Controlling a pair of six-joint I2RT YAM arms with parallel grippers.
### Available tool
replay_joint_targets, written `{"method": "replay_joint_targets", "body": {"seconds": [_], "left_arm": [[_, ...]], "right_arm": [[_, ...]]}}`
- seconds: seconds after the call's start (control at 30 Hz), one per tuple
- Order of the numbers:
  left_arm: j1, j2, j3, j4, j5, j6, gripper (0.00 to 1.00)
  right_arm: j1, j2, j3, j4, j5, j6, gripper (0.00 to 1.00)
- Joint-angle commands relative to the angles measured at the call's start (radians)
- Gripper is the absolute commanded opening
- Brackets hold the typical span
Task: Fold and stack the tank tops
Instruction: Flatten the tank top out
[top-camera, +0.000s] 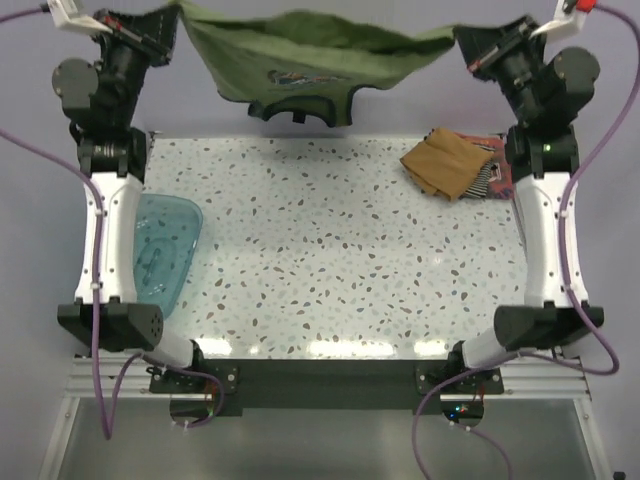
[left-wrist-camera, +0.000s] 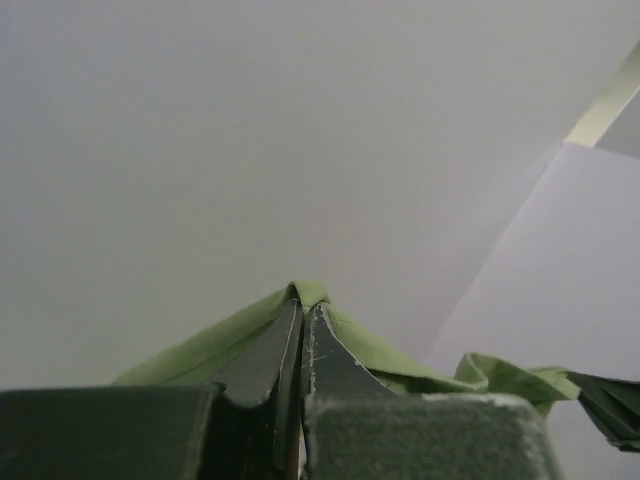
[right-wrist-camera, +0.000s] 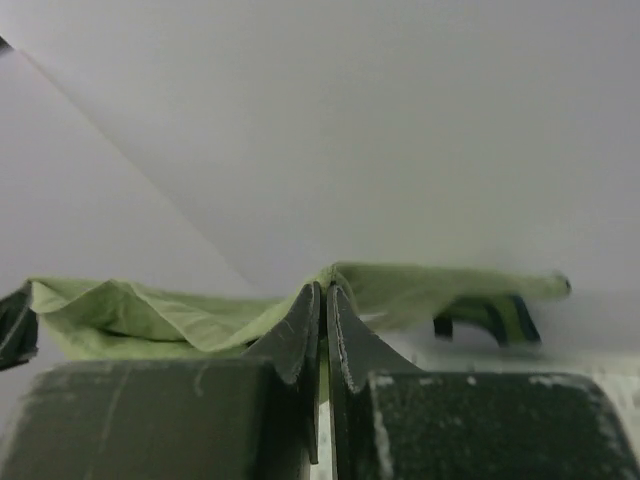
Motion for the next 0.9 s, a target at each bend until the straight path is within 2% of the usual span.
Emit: {"method": "replay_joint_targets", "body": {"seconds": [0.0, 0.03, 0.07, 0.1, 0.17, 0.2, 0.27, 0.37, 0.53, 0.77, 0.87], "left_arm": [[-0.008, -0.121, -0.389, 0.100, 0.076, -0.059, 0.00], [-0.009, -0.199, -0.481, 0.100, 0.084, -0.076, 0.00], [-0.009, -0.237, -0.573, 0.104, 0.093, -0.087, 0.00], [-0.009, -0.274, -0.739, 0.086, 0.104, -0.096, 0.00], [-0.012, -0.404, -0.907, 0.019, 0.075, -0.130, 0.00], [-0.015, -0.449, -1.054, -0.018, 0.069, -0.135, 0.00], [-0.017, -0.563, -1.170, -0.150, 0.046, -0.118, 0.00], [-0.029, -0.673, -1.396, -0.323, 0.059, -0.081, 0.00], [-0.032, -0.756, -1.526, -0.563, 0.038, 0.006, 0.00], [-0.037, -0.814, -1.543, -0.782, 0.006, 0.028, 0.00], [-0.035, -0.877, -1.561, -0.851, 0.003, 0.020, 0.00]], "right_arm": [[0.006, -0.120, -0.387, 0.036, -0.047, -0.001, 0.00], [0.006, -0.158, -0.480, 0.050, -0.051, -0.003, 0.00], [0.009, -0.203, -0.656, 0.048, -0.053, 0.005, 0.00], [0.009, -0.278, -0.739, 0.044, -0.053, 0.011, 0.00], [0.007, -0.353, -0.952, -0.020, -0.042, -0.006, 0.00], [0.009, -0.417, -1.020, -0.037, -0.038, -0.007, 0.00], [0.009, -0.459, -1.180, -0.080, -0.042, -0.027, 0.00], [0.007, -0.510, -1.318, -0.224, -0.012, -0.079, 0.00], [0.006, -0.504, -1.412, -0.410, 0.080, -0.125, 0.00], [0.006, -0.524, -1.478, -0.579, 0.157, -0.127, 0.00], [0.006, -0.554, -1.474, -0.626, 0.127, -0.097, 0.00]]}}
